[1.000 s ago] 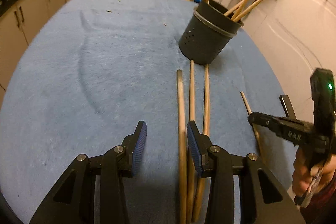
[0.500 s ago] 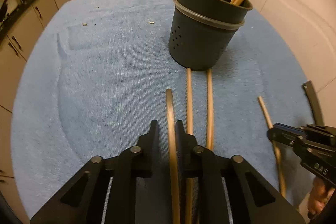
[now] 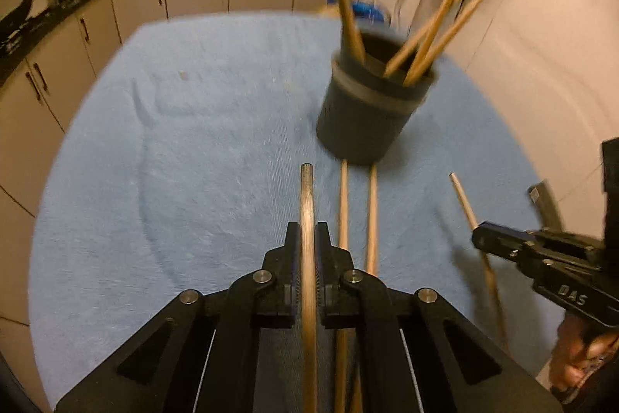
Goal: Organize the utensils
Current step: 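Lift the chopsticks upright with both tools and carry them over the grey cup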
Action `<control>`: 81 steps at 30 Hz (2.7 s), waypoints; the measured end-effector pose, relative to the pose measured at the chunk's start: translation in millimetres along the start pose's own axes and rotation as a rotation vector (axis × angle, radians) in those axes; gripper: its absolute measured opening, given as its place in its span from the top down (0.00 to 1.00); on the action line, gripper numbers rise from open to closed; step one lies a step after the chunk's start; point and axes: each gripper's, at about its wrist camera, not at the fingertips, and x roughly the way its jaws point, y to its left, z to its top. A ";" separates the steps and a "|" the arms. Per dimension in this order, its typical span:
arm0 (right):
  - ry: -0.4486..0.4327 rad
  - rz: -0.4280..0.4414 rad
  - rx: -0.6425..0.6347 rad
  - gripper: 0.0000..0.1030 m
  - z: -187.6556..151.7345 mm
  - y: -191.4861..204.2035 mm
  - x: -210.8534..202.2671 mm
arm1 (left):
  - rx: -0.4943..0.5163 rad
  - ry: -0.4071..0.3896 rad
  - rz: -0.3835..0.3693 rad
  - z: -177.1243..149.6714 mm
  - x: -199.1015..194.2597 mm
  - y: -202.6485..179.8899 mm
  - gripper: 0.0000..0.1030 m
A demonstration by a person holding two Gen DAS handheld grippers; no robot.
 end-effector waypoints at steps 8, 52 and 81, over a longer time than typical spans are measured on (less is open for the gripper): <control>-0.236 0.069 -0.071 0.93 0.1 32.7 -53.0 | -0.036 -0.219 -0.004 3.2 -79.5 4.1 0.94; -0.496 0.134 -0.024 0.94 12.8 44.6 -113.2 | -0.012 -0.343 -0.009 33.0 -127.1 -12.9 0.94; -0.681 0.111 0.044 0.94 88.1 38.8 -157.2 | -0.045 -0.501 -0.051 139.7 -164.5 -23.7 0.94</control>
